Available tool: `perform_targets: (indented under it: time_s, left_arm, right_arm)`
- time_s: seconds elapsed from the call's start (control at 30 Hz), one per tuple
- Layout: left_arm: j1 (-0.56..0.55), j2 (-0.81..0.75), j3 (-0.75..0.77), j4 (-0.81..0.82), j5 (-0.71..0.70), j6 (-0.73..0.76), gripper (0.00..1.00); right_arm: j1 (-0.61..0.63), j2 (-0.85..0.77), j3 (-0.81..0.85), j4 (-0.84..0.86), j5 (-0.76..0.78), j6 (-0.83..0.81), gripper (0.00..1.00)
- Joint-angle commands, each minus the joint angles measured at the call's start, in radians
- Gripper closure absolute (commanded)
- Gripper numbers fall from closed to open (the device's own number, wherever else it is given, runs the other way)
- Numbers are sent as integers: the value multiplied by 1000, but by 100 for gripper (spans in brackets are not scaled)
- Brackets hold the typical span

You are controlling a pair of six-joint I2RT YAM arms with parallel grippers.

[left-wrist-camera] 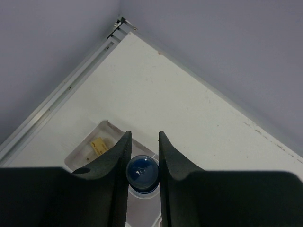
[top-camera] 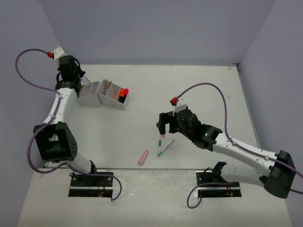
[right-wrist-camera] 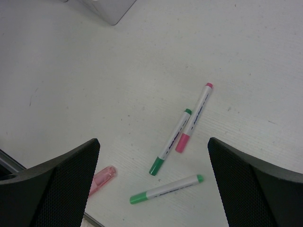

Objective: Sort the stationery into containers
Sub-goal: Place the stationery in the storage box.

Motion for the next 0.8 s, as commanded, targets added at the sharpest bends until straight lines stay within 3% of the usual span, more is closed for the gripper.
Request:
perform_targets:
  time_s: [0.0, 0.23, 0.5, 0.53, 0.6, 0.67, 0.77]
  left_arm:
    - [8, 8, 71, 38, -62, 24, 100]
    - [22, 108, 107, 34, -127, 34, 100]
    - [25, 165, 81, 67, -92, 26, 100]
    - [25, 168, 79, 68, -81, 26, 98]
    - [25, 171, 71, 71, -65, 26, 84]
    - [25, 169, 57, 77, -54, 26, 78]
    - [25, 151, 22, 82, -40, 23, 60]
  right_arm:
    - [-1, 1, 38, 8, 30, -13, 1]
    - [-1, 6, 29, 8, 27, -11, 1]
    - [-2, -1, 27, 1, 31, -11, 1]
    - [-2, -2, 27, 0, 31, -9, 1]
    - [-1, -3, 27, -1, 30, -7, 1]
    - [-2, -3, 29, 0, 31, -7, 1]
    - [-1, -6, 29, -3, 31, -7, 1]
